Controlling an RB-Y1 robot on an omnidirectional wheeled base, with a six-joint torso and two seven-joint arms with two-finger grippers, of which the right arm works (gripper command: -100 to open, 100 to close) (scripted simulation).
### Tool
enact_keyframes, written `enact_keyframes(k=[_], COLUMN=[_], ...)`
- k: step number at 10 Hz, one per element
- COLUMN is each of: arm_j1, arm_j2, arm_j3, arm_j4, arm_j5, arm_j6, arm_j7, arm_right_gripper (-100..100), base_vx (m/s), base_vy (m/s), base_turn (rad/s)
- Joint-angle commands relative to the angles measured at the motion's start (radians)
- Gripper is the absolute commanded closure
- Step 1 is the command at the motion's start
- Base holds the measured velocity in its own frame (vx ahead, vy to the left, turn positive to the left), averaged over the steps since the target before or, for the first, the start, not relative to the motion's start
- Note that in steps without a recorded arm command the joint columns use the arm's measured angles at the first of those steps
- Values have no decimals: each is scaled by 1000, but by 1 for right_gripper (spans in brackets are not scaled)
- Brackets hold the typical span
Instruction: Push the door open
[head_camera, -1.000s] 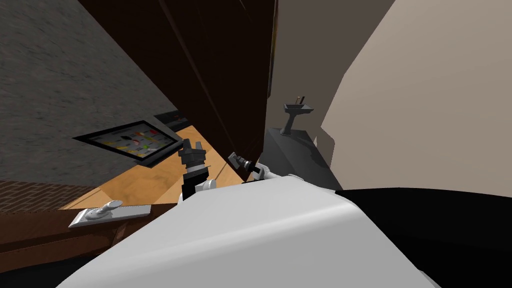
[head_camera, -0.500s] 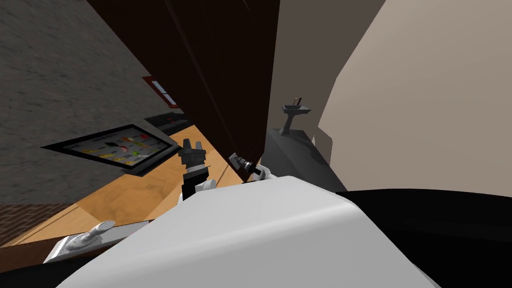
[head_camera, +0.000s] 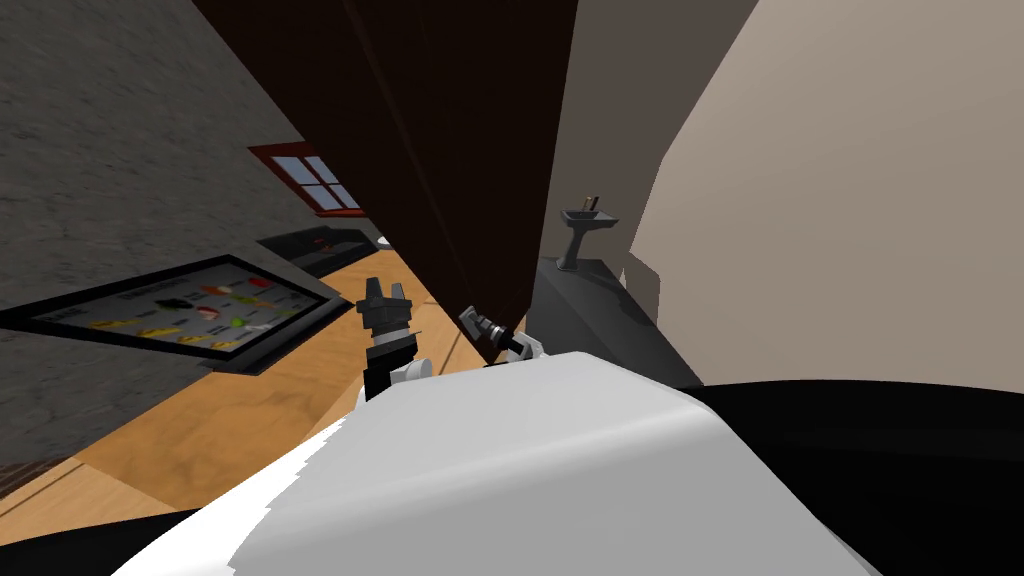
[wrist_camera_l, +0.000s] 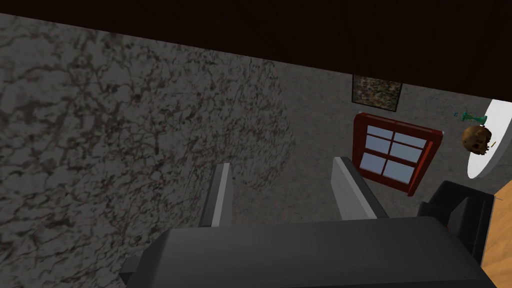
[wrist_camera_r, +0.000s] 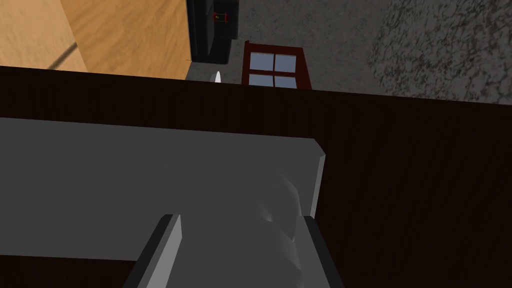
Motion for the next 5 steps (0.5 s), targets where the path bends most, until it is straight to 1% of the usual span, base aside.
enact_keyframes(k=[1, 4, 5], arm_j1=[27, 52, 69], arm_j2=[-7, -1, 3], arm_j3=[-21, -33, -41], arm_j4=[-23, -44, -58], arm_j5=[20, 42, 56], arm_j6=[16, 23, 28], arm_j7=[-3, -5, -7], arm_right_gripper=[100, 100, 100], base_vx=[80, 74, 73], base_vy=[158, 155, 145], base_turn=[-97, -105, -96])
